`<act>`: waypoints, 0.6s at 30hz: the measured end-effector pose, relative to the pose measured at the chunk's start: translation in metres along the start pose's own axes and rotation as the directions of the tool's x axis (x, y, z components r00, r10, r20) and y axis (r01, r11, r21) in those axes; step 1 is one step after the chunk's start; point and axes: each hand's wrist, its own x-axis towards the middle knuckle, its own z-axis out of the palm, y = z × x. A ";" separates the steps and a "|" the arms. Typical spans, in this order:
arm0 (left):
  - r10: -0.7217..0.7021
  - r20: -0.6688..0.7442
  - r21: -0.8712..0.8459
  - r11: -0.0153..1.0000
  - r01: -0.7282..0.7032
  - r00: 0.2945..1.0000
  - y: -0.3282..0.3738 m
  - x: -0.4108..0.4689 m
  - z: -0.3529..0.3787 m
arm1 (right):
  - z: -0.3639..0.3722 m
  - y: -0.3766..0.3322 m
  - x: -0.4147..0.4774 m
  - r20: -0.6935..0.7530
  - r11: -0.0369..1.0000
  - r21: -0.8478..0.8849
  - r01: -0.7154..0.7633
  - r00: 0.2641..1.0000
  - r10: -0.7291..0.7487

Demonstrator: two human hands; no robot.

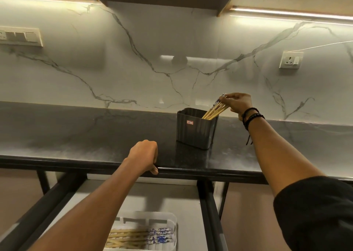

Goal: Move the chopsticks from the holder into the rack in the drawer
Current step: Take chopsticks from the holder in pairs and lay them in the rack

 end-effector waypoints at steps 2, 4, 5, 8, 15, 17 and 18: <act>-0.002 0.001 0.009 1.000 0.002 1.000 0.001 0.000 0.000 | -0.002 -0.003 0.000 0.006 0.996 -0.081 0.044 0.999 -0.043; -0.005 0.008 0.008 1.000 0.005 1.000 0.001 0.000 -0.001 | -0.004 -0.006 0.000 0.022 0.989 -0.129 0.074 0.997 -0.072; -0.009 0.013 0.004 1.000 0.008 1.000 0.002 0.000 -0.001 | -0.005 -0.008 0.000 0.029 0.985 -0.148 0.085 0.996 -0.081; -0.011 0.020 -0.009 1.000 0.011 1.000 0.002 0.001 -0.001 | -0.009 -0.014 -0.002 0.045 0.978 -0.179 0.102 0.994 -0.096; -0.007 -0.015 -0.025 1.000 0.007 1.000 0.001 -0.003 0.002 | -0.027 -0.031 -0.015 0.044 0.973 -0.150 0.177 0.984 -0.172; -0.011 -0.026 -0.029 1.000 0.010 1.000 0.000 -0.006 0.005 | -0.027 -0.031 -0.017 0.047 0.977 -0.148 0.153 0.988 -0.148; -0.013 -0.033 -0.027 1.000 0.012 0.999 0.000 -0.008 0.006 | -0.026 -0.029 -0.018 0.046 0.979 -0.158 0.130 0.991 -0.124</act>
